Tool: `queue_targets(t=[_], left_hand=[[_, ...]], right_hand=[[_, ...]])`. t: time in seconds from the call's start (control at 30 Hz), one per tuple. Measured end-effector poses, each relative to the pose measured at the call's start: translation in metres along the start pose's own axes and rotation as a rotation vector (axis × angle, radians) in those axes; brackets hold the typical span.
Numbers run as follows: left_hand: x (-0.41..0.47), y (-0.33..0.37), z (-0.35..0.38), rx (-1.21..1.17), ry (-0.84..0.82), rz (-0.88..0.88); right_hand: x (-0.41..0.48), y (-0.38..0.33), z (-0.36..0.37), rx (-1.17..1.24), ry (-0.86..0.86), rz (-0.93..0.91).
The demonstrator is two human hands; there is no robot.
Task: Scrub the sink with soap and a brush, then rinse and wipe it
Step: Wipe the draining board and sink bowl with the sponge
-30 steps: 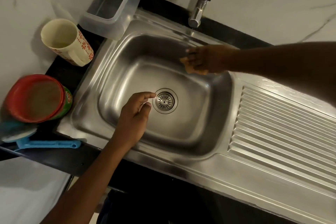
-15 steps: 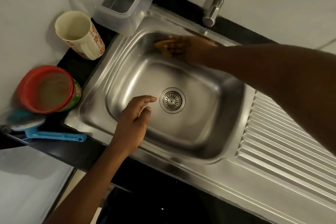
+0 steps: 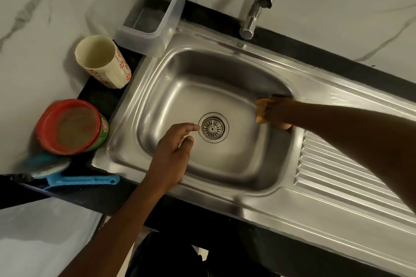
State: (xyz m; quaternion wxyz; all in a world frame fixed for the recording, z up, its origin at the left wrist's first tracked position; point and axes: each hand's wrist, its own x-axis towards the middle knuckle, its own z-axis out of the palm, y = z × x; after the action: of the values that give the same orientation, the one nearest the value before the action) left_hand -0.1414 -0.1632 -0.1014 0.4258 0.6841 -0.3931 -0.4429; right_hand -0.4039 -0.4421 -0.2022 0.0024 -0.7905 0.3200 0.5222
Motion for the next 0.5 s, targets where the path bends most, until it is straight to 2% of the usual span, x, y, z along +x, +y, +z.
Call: queue_targets(t=[0.07,0.1,0.17,0.27,0.37,0.5], left_hand=[[0.0,0.001,-0.002,0.004,-0.022,0.002],[0.001,0.002,-0.004,0.011,-0.034,0.006],[0.002,0.002,-0.006,0.037,-0.06,0.023],[0.005,0.001,-0.011,0.057,-0.087,0.035],[0.006,0.003,-0.014,0.071,-0.103,0.049],[0.008,0.007,-0.02,0.071,-0.125,0.058]], right_hand=[[-0.013,-0.013,-0.01,0.065,-0.119,0.003],[-0.011,-0.023,-0.002,0.0,-0.061,-0.047],[-0.021,-0.045,0.012,0.072,-0.173,0.022],[-0.057,-0.079,0.003,0.323,-0.184,0.131],[-0.088,-0.11,-0.013,0.293,-0.208,0.024],[-0.099,-0.143,-0.013,0.421,-0.316,-0.008]])
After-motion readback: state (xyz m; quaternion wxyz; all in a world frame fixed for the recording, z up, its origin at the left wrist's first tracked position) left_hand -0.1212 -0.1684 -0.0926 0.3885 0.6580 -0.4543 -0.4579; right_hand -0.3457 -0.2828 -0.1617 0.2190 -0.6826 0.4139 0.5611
